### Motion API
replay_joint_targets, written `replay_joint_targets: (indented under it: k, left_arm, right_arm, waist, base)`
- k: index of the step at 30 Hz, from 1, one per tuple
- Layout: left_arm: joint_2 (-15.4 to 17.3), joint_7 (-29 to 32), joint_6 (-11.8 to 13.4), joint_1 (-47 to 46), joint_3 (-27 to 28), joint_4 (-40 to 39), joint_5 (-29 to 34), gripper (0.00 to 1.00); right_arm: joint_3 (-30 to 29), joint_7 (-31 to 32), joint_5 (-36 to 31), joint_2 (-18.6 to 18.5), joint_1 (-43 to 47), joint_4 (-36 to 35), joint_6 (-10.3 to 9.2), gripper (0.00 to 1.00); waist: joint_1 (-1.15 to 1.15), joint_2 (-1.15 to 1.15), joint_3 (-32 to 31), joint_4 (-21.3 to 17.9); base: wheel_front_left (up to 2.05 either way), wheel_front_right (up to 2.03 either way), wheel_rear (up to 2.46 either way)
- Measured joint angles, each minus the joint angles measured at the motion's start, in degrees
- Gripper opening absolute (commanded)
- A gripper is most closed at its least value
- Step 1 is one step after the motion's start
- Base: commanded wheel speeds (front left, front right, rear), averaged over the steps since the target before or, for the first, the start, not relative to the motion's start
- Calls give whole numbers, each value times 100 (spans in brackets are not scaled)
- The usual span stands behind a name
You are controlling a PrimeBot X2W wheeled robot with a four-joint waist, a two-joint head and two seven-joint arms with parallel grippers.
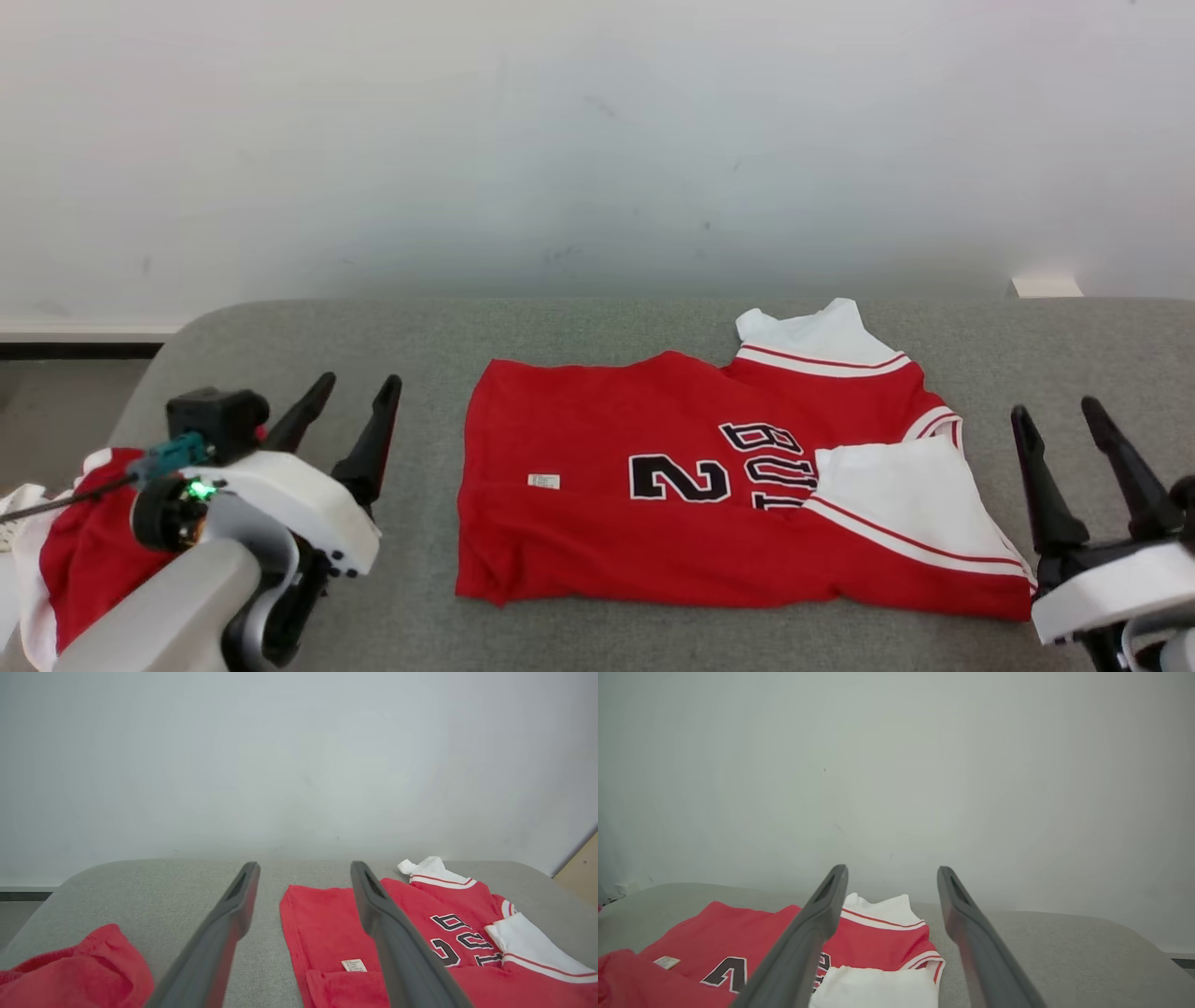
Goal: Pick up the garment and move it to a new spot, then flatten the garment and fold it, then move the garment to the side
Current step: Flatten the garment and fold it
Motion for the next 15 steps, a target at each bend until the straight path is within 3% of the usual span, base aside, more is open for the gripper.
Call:
replay_joint_targets:
  k: [5,11,15]
  left_arm:
    - [-313,-8,382,1303,1009,-793,899,100]
    - [-835,-9,402,2414,1646,-972,1650,100]
    - [-1118,-8,214,2681,1778,-802,2026,100]
  right_arm:
    - [-482,-129,-352,349,782,-339,0,100]
    - [-768,-157,-488,573,1291,-358,0,100]
    - [-764,-120,-517,642,1386,-185,0,100]
  waist:
    - [0,0,1,30]
    - [0,0,-15,-40]
    - [0,0,-1,-77]
  base:
    - [0,0,0]
    - [0,0,0]
    - [0,0,0]
